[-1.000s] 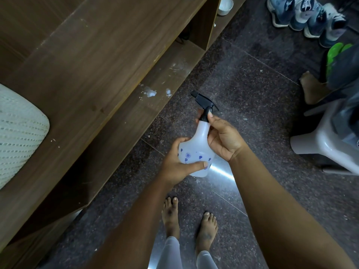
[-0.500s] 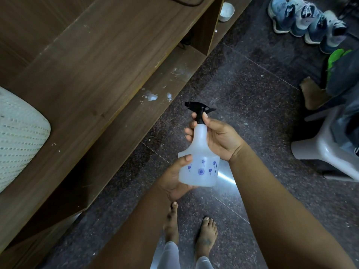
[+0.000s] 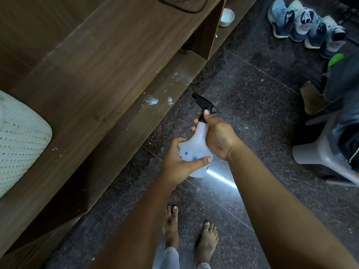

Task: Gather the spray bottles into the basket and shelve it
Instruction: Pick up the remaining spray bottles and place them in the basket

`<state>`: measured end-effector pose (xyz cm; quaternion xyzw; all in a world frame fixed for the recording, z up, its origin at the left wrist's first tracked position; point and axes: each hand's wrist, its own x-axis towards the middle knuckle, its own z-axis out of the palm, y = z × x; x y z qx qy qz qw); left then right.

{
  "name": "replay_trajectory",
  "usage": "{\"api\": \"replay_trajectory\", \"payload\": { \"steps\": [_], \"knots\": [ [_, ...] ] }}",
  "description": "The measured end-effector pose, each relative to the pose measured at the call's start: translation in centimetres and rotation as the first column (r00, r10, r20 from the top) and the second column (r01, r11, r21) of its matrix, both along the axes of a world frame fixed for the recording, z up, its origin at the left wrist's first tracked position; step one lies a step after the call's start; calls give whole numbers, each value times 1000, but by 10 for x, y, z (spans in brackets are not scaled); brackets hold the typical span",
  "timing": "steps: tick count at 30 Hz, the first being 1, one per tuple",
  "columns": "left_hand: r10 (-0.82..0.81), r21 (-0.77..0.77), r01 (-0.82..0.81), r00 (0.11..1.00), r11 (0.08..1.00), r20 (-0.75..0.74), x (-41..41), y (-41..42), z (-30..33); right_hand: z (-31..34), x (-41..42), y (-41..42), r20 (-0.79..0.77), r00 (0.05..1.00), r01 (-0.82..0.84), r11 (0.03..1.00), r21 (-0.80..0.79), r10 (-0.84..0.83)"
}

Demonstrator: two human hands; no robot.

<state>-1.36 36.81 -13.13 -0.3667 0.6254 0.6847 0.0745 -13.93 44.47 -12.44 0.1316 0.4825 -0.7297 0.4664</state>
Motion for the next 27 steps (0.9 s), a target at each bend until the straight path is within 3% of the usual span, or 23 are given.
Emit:
{"api": "replay_trajectory", "payload": {
  "steps": [3, 6, 9, 12, 18, 23, 27],
  "knots": [
    [38, 272, -27, 999, 962, -38, 3, -9, -4, 4, -3, 2, 11, 999, -39, 990, -135, 41],
    [59, 577, 2, 994, 817, -87, 6, -24, -7, 8, -7, 6, 64, 997, -24, 958, -286, 44],
    [-17, 671, 82, 995, 737, -103, 8, -30, -6, 11, -8, 7, 68, 995, -43, 934, -355, 71],
    [-69, 609, 115, 993, 785, -99, 8, -26, -5, 12, -7, 4, 35, 995, -79, 951, -298, 93],
    [6, 339, 10, 999, 941, -44, 4, -18, -3, 8, -3, -8, -44, 999, -37, 993, -109, 32],
    [15, 140, -13, 1000, 990, -13, 4, -17, -5, 6, 1, -11, -60, 998, 20, 1000, -18, -21],
    [-28, -94, 26, 1000, 995, -14, 12, -19, -1, 17, 7, -14, -80, 996, -32, 999, 20, 34]
  ]
}}
